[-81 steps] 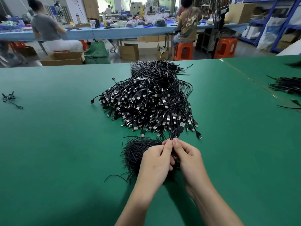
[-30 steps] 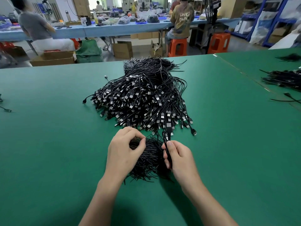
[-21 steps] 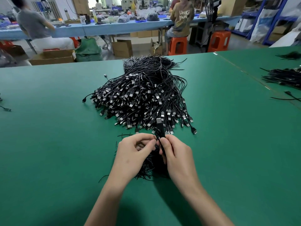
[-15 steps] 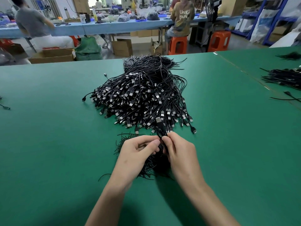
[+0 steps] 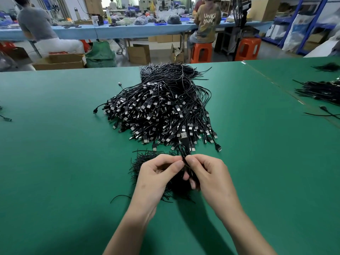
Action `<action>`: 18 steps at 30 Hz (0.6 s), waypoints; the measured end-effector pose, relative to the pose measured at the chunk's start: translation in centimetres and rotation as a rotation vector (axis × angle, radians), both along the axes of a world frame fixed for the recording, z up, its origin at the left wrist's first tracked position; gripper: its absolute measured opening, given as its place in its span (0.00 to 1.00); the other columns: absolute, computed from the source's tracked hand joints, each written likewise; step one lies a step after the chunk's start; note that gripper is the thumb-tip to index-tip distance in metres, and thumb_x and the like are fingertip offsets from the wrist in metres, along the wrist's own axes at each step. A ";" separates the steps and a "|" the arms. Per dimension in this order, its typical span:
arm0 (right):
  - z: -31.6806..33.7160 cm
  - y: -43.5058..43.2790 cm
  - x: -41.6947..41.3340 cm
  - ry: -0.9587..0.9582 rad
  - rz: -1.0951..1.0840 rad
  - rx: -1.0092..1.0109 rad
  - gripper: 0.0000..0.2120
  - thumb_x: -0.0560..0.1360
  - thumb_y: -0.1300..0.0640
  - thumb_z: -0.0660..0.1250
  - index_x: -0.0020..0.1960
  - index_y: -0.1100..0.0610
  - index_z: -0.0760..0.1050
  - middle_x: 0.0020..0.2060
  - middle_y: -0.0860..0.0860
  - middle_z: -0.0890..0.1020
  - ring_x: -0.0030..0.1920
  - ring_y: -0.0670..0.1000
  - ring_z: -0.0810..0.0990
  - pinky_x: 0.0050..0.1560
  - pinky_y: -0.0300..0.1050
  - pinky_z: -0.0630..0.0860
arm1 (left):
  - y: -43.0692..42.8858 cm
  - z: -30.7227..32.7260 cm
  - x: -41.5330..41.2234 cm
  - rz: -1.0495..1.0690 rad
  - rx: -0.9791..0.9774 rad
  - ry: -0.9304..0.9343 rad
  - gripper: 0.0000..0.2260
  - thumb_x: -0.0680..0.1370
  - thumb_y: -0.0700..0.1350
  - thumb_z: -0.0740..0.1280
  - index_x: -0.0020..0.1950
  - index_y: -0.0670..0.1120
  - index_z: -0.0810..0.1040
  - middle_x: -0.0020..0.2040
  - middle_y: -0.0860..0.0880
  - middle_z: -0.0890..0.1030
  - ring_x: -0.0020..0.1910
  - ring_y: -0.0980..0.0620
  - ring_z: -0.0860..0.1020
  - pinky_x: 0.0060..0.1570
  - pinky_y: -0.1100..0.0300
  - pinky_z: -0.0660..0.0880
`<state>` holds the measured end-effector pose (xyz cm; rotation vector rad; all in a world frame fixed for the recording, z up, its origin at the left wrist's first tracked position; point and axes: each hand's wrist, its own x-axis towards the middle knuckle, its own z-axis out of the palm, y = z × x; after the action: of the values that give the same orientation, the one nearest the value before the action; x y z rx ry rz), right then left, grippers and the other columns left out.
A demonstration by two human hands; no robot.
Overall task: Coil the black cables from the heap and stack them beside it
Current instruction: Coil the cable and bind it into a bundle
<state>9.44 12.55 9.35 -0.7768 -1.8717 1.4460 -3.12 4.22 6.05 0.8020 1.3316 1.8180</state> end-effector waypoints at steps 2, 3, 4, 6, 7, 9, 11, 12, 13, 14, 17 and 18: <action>0.1 -0.2 0.1 -0.006 -0.004 0.025 0.19 0.84 0.56 0.63 0.33 0.53 0.76 0.25 0.48 0.77 0.24 0.45 0.70 0.27 0.35 0.66 | 0.1 0.1 0.2 0.007 -0.007 -0.042 0.11 0.77 0.43 0.75 0.53 0.36 0.82 0.36 0.36 0.81 0.33 0.38 0.82 0.42 0.49 0.81; 0.1 -0.4 0.1 -0.013 -0.006 0.034 0.20 0.83 0.56 0.64 0.33 0.52 0.75 0.24 0.47 0.77 0.23 0.44 0.70 0.27 0.35 0.66 | 0.1 0.1 0.3 0.008 -0.017 -0.061 0.14 0.76 0.44 0.75 0.55 0.35 0.81 0.36 0.35 0.81 0.33 0.38 0.82 0.42 0.50 0.80; 0.0 -0.5 0.1 -0.021 -0.008 0.038 0.20 0.83 0.56 0.64 0.32 0.51 0.75 0.24 0.47 0.77 0.23 0.44 0.70 0.27 0.35 0.66 | 0.1 0.0 0.4 0.006 -0.025 -0.075 0.15 0.76 0.44 0.75 0.56 0.34 0.81 0.36 0.36 0.81 0.33 0.39 0.82 0.42 0.51 0.80; -0.1 -0.6 0.2 -0.032 -0.005 0.020 0.19 0.83 0.56 0.64 0.32 0.51 0.76 0.26 0.48 0.77 0.24 0.45 0.70 0.27 0.36 0.66 | 0.0 -0.3 0.5 0.007 -0.027 -0.090 0.17 0.75 0.44 0.75 0.57 0.33 0.80 0.36 0.35 0.81 0.34 0.40 0.82 0.41 0.53 0.80; -0.3 -0.6 0.3 -0.034 0.006 -0.002 0.19 0.83 0.56 0.64 0.33 0.51 0.76 0.26 0.48 0.78 0.24 0.45 0.70 0.27 0.37 0.66 | -0.1 -0.5 0.6 0.010 -0.025 -0.095 0.17 0.74 0.44 0.75 0.56 0.33 0.81 0.36 0.35 0.82 0.34 0.41 0.82 0.41 0.55 0.81; -0.4 -0.5 0.4 -0.036 0.037 -0.051 0.18 0.83 0.56 0.64 0.34 0.50 0.78 0.27 0.49 0.78 0.25 0.47 0.70 0.29 0.39 0.66 | -0.2 -0.8 0.7 0.009 -0.021 -0.114 0.17 0.73 0.45 0.76 0.54 0.34 0.82 0.36 0.36 0.82 0.35 0.42 0.83 0.42 0.57 0.80; -0.6 -0.4 0.6 -0.042 0.043 -0.069 0.16 0.83 0.55 0.65 0.36 0.51 0.79 0.27 0.49 0.78 0.26 0.47 0.69 0.29 0.41 0.66 | -0.2 -1.1 0.9 -0.009 -0.022 -0.122 0.15 0.74 0.47 0.76 0.53 0.36 0.83 0.37 0.38 0.82 0.36 0.43 0.83 0.44 0.59 0.80; -0.7 -0.5 0.6 -0.044 0.036 -0.067 0.16 0.83 0.55 0.65 0.37 0.51 0.80 0.27 0.48 0.78 0.26 0.46 0.69 0.29 0.41 0.66 | -0.2 -1.3 1.0 -0.030 -0.015 -0.104 0.13 0.75 0.46 0.75 0.53 0.37 0.84 0.37 0.39 0.82 0.36 0.45 0.83 0.45 0.60 0.79; -0.8 -0.6 0.6 -0.040 0.029 -0.068 0.16 0.83 0.55 0.65 0.37 0.50 0.81 0.27 0.48 0.78 0.26 0.45 0.69 0.28 0.40 0.66 | -0.2 -1.5 1.2 -0.052 0.000 -0.080 0.11 0.77 0.46 0.75 0.52 0.38 0.85 0.39 0.41 0.82 0.37 0.48 0.83 0.45 0.62 0.79; -0.8 -0.7 0.7 -0.033 0.025 -0.071 0.16 0.82 0.56 0.65 0.37 0.48 0.82 0.26 0.47 0.77 0.26 0.44 0.69 0.27 0.38 0.65 | -0.2 -1.7 1.3 -0.063 0.015 -0.062 0.11 0.78 0.47 0.74 0.51 0.38 0.85 0.40 0.43 0.82 0.39 0.51 0.82 0.46 0.63 0.78; -0.7 -0.9 1.0 -0.010 0.040 -0.102 0.17 0.82 0.56 0.66 0.36 0.47 0.83 0.26 0.47 0.77 0.26 0.42 0.69 0.27 0.35 0.64 | -0.2 -1.7 1.4 -0.043 0.019 0.002 0.14 0.77 0.51 0.75 0.43 0.40 0.86 0.43 0.49 0.80 0.44 0.54 0.79 0.50 0.64 0.77; -0.5 -0.8 1.0 -0.002 0.055 -0.133 0.16 0.81 0.53 0.66 0.36 0.48 0.83 0.27 0.49 0.77 0.26 0.43 0.69 0.27 0.36 0.64 | -0.2 -1.6 1.4 -0.047 0.027 0.014 0.13 0.76 0.51 0.75 0.42 0.40 0.86 0.43 0.51 0.80 0.43 0.54 0.80 0.49 0.63 0.77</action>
<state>10.49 11.77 8.82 -0.7950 -1.8249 1.6181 -1.73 4.02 4.47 0.8551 1.2888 1.8003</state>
